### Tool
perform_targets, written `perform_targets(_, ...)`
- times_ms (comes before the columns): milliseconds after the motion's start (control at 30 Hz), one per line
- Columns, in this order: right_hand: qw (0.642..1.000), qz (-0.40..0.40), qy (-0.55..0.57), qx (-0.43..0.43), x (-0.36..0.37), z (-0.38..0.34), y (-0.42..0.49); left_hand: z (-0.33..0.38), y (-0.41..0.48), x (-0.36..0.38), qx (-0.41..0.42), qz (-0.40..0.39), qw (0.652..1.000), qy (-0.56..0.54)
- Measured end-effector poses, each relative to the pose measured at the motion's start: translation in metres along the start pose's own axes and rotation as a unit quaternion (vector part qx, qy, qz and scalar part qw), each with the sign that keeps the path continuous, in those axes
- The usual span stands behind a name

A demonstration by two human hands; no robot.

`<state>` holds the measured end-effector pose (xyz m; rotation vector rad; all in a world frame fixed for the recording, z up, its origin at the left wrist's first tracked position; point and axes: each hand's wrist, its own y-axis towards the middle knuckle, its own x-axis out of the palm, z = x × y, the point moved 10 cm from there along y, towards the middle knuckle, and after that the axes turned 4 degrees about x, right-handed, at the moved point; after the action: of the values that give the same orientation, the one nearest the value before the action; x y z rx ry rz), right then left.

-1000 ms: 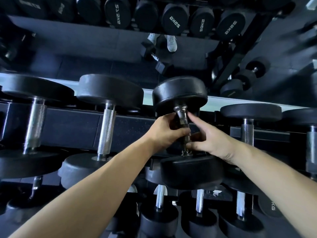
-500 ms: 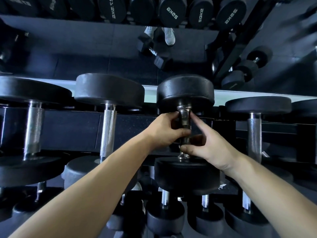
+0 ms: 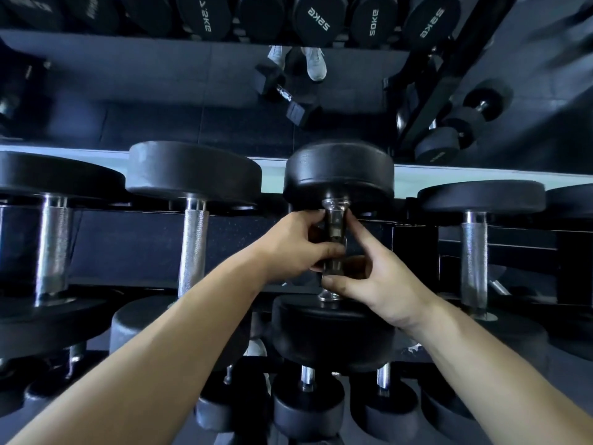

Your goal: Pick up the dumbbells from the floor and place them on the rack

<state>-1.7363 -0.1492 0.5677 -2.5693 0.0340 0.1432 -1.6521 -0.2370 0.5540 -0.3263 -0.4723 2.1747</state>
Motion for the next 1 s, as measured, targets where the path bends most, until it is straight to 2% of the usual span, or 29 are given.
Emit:
perform_targets(167, 1.0, -0.024, -0.009, 0.012, -0.002, -0.003, -0.001, 0.0, -0.005, 0.005, -0.015, -0.032, 0.998, -0.059)
perform_targets(367, 1.0, -0.011, -0.014, 0.022, -0.012, 0.001, -0.005, -0.001, -0.007, 0.011, -0.021, -0.005, 0.997, -0.079)
perform_targets(567, 0.999, 0.009, 0.041, 0.032, -0.015, 0.003, -0.005, -0.005, -0.01, 0.008, -0.022, 0.018, 0.996, -0.08)
perform_targets(1000, 0.997, 0.05, 0.039, 0.048, -0.01, -0.001, -0.005, -0.002, -0.016, 0.006, -0.03, 0.024, 0.997, -0.07)
